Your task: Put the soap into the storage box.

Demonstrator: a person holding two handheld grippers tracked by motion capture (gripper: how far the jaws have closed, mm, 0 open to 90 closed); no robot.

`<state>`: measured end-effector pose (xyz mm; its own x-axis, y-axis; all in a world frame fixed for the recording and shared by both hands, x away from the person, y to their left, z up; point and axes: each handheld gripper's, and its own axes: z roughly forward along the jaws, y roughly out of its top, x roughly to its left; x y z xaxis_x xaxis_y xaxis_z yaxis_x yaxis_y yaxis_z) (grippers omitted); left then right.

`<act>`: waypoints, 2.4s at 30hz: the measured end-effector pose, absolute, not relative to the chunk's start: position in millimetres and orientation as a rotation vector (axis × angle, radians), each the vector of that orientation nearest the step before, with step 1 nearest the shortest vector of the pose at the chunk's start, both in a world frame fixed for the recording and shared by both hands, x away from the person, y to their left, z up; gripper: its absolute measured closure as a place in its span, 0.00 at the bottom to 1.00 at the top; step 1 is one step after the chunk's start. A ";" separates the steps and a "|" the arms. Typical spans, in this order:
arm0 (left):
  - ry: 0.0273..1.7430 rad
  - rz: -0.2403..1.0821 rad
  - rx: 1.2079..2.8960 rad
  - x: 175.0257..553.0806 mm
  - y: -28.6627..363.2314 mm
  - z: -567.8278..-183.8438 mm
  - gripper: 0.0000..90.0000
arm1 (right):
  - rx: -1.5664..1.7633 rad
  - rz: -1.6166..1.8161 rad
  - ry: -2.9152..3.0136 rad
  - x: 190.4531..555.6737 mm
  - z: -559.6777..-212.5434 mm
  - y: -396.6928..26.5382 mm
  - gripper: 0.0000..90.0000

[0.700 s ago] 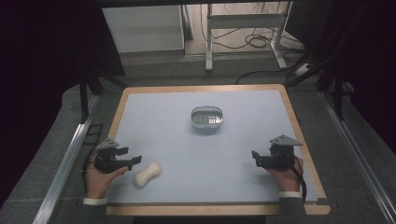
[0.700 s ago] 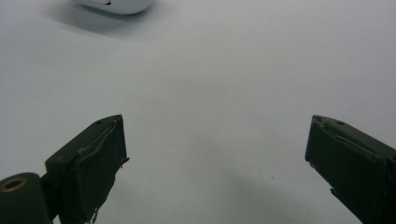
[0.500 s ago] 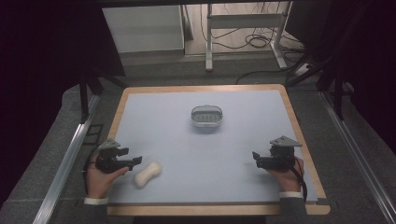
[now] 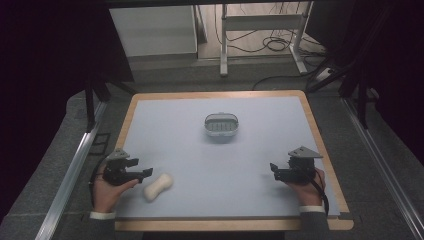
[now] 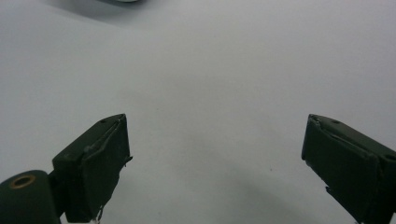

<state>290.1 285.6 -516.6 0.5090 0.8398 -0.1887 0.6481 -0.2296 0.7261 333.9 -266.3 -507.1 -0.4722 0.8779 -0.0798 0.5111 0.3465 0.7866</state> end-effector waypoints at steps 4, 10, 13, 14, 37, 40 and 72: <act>1.220 0.311 1.963 289.3 286.1 -515.5 0.25 | 1.220 0.969 2.121 334.2 -508.0 -266.8 0.08; 1.205 0.337 1.939 287.2 290.9 -511.9 0.25 | 1.221 0.992 2.131 335.2 -509.8 -265.9 0.09; 1.246 0.348 1.959 289.5 292.1 -510.9 0.25 | 1.197 1.025 2.130 334.0 -507.0 -265.7 0.09; 1.246 0.348 1.959 289.5 292.1 -510.9 0.25 | 1.197 1.025 2.130 334.0 -507.0 -265.7 0.09; 1.175 0.268 2.193 282.7 264.5 -474.5 0.15 | 1.205 1.069 2.115 332.1 -502.6 -270.8 0.09; 1.188 0.255 2.209 283.9 261.6 -476.7 0.17 | 1.199 1.065 2.114 332.2 -502.9 -269.9 0.09; 1.207 0.151 2.474 281.6 214.2 -508.6 0.35 | 1.169 1.001 2.149 333.4 -508.9 -259.1 0.09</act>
<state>281.6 214.2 -508.6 0.6247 0.7778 -0.0692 0.7367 -0.5576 0.3826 333.4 -259.1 -508.9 -0.5110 0.8564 -0.0738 0.4946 0.3631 0.7896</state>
